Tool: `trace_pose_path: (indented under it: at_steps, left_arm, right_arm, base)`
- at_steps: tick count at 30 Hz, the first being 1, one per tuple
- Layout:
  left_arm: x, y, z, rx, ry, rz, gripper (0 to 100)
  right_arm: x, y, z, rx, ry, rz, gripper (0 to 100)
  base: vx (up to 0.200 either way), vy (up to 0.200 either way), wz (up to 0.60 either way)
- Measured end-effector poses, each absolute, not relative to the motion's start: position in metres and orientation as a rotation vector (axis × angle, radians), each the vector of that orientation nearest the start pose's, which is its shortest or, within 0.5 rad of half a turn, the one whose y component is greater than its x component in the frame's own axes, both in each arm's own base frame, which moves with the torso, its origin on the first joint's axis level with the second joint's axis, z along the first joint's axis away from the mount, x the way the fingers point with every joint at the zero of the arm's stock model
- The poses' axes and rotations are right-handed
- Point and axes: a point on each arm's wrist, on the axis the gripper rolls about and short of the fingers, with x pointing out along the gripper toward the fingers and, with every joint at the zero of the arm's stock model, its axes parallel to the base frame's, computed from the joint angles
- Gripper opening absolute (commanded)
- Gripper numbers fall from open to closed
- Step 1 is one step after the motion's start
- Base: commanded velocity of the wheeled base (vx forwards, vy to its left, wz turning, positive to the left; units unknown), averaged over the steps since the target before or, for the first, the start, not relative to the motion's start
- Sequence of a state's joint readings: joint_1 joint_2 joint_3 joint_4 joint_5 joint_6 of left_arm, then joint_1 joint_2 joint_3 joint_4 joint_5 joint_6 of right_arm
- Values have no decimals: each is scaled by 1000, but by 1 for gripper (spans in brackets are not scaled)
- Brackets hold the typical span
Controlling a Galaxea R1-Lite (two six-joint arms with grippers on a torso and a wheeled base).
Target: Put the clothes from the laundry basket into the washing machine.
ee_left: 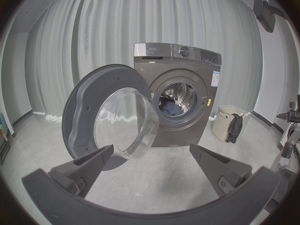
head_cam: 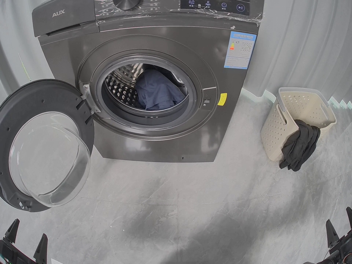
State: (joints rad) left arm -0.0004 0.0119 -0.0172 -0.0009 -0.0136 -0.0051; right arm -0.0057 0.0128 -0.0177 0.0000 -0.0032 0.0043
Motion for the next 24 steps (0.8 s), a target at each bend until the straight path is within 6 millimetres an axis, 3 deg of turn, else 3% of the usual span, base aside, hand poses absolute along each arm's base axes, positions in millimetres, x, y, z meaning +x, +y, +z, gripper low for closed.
trace_pose_path:
  at_steps: [14,24]
  left_arm:
    - [-23,0,81,-10,-5,-15,100]
    - [-23,0,81,-12,-4,-14,100]
  right_arm:
    - [-23,0,81,5,-4,-9,100]
    - [-23,0,81,4,-4,-9,100]
  base:
    - [0,-200,0]
    - [0,0,0]
